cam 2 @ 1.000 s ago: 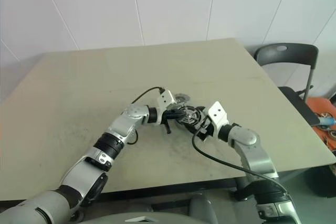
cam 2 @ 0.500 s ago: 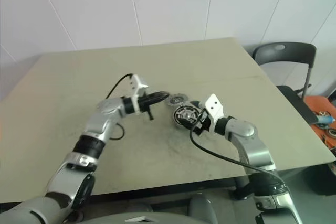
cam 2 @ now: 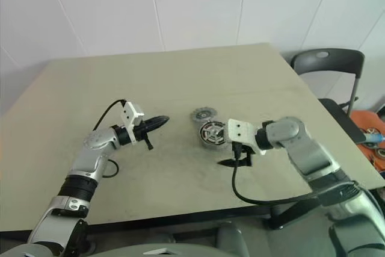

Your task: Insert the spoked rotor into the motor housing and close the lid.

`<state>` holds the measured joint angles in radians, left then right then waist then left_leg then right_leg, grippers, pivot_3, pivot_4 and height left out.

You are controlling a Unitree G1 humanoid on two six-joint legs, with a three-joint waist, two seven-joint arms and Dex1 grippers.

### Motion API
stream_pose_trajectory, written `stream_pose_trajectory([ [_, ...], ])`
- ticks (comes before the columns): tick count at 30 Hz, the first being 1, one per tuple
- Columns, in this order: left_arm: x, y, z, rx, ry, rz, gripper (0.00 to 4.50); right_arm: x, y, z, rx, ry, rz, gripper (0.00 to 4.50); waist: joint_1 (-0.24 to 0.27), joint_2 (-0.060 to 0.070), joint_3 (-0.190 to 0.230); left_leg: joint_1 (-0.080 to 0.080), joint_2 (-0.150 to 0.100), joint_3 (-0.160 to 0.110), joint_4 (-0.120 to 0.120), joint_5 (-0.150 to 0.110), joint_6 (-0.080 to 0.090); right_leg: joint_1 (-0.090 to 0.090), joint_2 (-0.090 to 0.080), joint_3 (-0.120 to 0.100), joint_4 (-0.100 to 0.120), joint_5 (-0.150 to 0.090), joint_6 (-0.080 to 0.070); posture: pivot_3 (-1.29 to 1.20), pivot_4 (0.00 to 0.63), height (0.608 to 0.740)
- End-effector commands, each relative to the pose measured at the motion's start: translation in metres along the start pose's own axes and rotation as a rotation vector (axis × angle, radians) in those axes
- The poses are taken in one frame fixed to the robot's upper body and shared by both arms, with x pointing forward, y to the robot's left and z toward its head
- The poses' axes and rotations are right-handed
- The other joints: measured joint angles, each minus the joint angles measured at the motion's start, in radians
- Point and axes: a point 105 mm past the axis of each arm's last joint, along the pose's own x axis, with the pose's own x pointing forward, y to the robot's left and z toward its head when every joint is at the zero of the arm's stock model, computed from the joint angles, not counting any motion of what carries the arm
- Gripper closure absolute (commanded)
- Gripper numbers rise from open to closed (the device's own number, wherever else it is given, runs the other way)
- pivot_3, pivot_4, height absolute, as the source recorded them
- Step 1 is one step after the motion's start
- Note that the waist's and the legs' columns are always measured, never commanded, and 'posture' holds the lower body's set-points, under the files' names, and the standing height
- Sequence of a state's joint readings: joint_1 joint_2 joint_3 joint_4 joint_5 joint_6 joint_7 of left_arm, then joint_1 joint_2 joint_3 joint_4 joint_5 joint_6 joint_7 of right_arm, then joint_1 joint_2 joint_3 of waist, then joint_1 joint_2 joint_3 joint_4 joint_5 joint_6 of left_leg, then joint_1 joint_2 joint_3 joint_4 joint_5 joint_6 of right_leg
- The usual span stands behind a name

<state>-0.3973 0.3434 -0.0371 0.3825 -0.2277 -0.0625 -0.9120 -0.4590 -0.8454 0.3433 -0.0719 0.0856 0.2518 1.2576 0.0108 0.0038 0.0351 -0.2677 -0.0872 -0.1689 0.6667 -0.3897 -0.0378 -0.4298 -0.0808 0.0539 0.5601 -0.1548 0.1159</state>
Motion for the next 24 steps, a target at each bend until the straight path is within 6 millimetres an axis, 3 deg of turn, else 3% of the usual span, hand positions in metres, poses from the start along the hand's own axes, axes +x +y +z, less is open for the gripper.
stream_pose_trajectory([
  [1, 0.002, 0.006, 0.011, 0.034, -0.049, 0.044, 4.47, -0.008, -0.011, -0.004, -0.119, 0.097, 0.026, 0.0, 0.001, 0.0, 0.0, 0.0, 0.0, 0.0, 0.0, 0.0, 0.0, 0.001, 0.0, 0.0, 0.0, 0.0, 0.0, 0.0, 0.0, 0.74],
  [11, 0.011, -0.006, 0.006, 0.015, -0.051, 0.049, 4.47, -0.008, -0.054, -0.024, -0.292, 0.262, -0.091, 0.0, 0.003, 0.0, 0.0, 0.0, 0.0, 0.0, 0.0, 0.002, -0.004, -0.001, 0.0, 0.0, 0.0, 0.0, -0.001, 0.0, 0.0, 0.74],
  [24, 0.023, -0.005, 0.005, 0.035, -0.034, 0.037, 4.47, 0.01, -0.063, -0.013, -0.359, 0.224, -0.123, 0.0, 0.002, 0.0, 0.0, 0.0, 0.0, 0.0, 0.0, 0.002, -0.004, -0.002, 0.0, 0.0, 0.0, 0.001, -0.001, 0.0, 0.0, 0.74],
])
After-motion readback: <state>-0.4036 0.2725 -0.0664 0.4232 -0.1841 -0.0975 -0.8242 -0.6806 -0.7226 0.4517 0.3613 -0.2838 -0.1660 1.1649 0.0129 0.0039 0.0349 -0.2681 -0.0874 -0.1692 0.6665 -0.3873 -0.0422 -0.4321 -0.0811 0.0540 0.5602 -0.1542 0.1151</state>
